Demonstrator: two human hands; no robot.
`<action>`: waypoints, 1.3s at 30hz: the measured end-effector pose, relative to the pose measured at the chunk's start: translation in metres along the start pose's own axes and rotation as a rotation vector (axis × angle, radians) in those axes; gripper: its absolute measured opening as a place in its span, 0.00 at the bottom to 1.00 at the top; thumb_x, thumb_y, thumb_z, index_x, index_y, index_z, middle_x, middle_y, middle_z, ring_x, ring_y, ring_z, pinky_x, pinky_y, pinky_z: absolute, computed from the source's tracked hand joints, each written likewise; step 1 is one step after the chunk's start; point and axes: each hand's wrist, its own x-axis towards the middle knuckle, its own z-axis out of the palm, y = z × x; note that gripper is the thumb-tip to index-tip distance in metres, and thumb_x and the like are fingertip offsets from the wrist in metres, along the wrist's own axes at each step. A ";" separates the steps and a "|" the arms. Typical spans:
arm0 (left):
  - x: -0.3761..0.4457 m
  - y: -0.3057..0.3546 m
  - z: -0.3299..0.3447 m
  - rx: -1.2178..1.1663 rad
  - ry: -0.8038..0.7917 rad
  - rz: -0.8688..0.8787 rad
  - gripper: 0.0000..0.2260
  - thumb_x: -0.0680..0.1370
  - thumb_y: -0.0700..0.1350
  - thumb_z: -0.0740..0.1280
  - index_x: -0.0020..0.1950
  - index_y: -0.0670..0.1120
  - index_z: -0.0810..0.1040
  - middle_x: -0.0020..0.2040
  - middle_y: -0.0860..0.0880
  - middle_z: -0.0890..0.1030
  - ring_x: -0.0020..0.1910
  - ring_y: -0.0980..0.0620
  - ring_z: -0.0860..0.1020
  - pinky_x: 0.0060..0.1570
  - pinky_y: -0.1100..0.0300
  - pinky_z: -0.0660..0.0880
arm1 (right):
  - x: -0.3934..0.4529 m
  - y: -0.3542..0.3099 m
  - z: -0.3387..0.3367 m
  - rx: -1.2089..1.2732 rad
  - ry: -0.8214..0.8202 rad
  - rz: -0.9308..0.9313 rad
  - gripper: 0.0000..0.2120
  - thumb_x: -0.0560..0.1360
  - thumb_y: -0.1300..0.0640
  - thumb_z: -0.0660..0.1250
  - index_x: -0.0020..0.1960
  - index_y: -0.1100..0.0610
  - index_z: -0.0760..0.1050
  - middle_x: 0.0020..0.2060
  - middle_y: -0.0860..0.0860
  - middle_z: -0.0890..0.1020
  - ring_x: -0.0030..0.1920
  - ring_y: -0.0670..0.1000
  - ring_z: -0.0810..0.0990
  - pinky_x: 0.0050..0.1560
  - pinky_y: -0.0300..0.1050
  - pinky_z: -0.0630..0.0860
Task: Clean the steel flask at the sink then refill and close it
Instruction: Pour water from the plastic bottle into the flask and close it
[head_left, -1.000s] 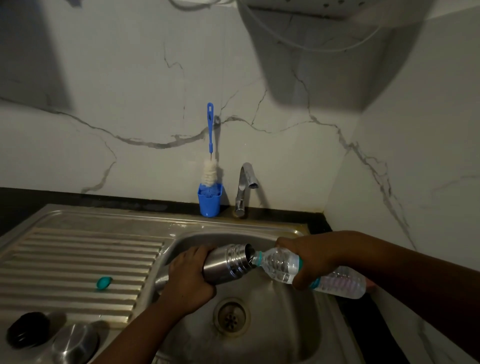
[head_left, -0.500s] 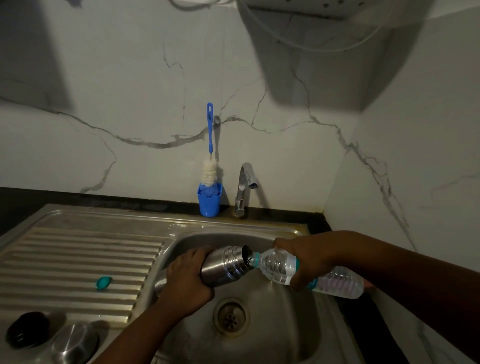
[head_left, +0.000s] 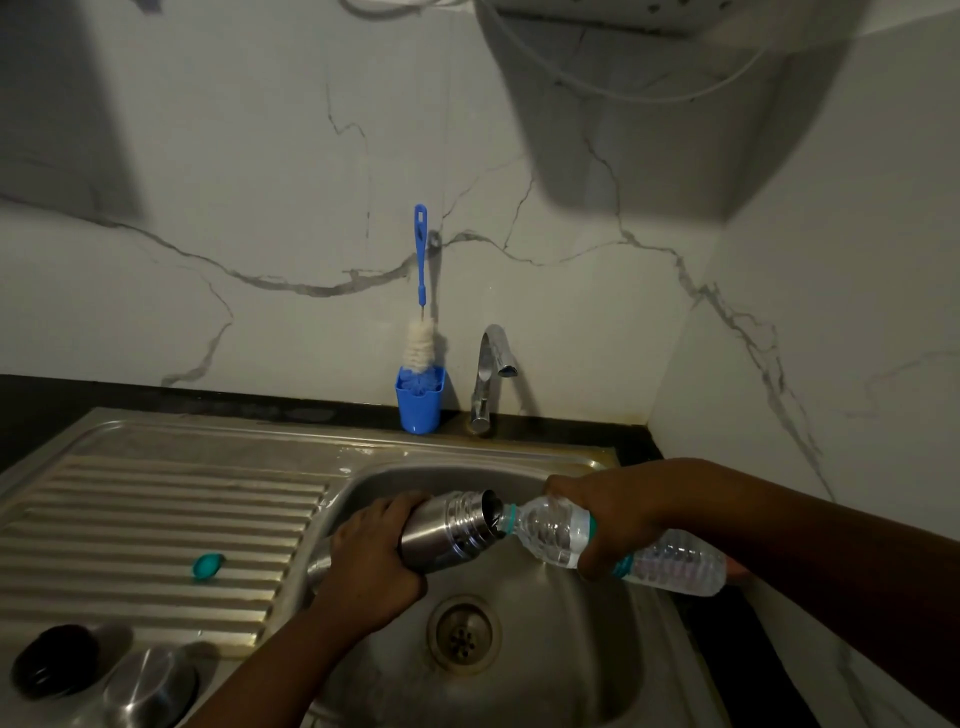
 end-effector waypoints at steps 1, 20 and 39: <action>0.000 -0.001 0.001 -0.001 -0.002 0.001 0.38 0.55 0.50 0.71 0.67 0.53 0.73 0.59 0.55 0.76 0.56 0.53 0.74 0.55 0.53 0.70 | 0.000 0.000 0.000 0.003 -0.003 0.004 0.38 0.69 0.50 0.73 0.71 0.46 0.55 0.59 0.50 0.73 0.54 0.50 0.76 0.52 0.47 0.79; 0.000 -0.006 0.000 -0.026 -0.003 -0.012 0.38 0.54 0.50 0.69 0.66 0.54 0.74 0.58 0.55 0.77 0.55 0.52 0.76 0.55 0.48 0.74 | 0.000 -0.007 -0.004 -0.058 -0.002 -0.007 0.38 0.69 0.48 0.73 0.71 0.47 0.55 0.61 0.52 0.73 0.56 0.52 0.76 0.54 0.49 0.79; -0.007 -0.009 -0.003 -0.001 -0.019 -0.096 0.41 0.53 0.50 0.69 0.68 0.55 0.71 0.60 0.55 0.75 0.58 0.51 0.74 0.58 0.50 0.71 | 0.005 -0.011 0.000 -0.071 0.000 -0.009 0.41 0.67 0.46 0.74 0.72 0.45 0.55 0.62 0.51 0.73 0.58 0.52 0.75 0.56 0.51 0.78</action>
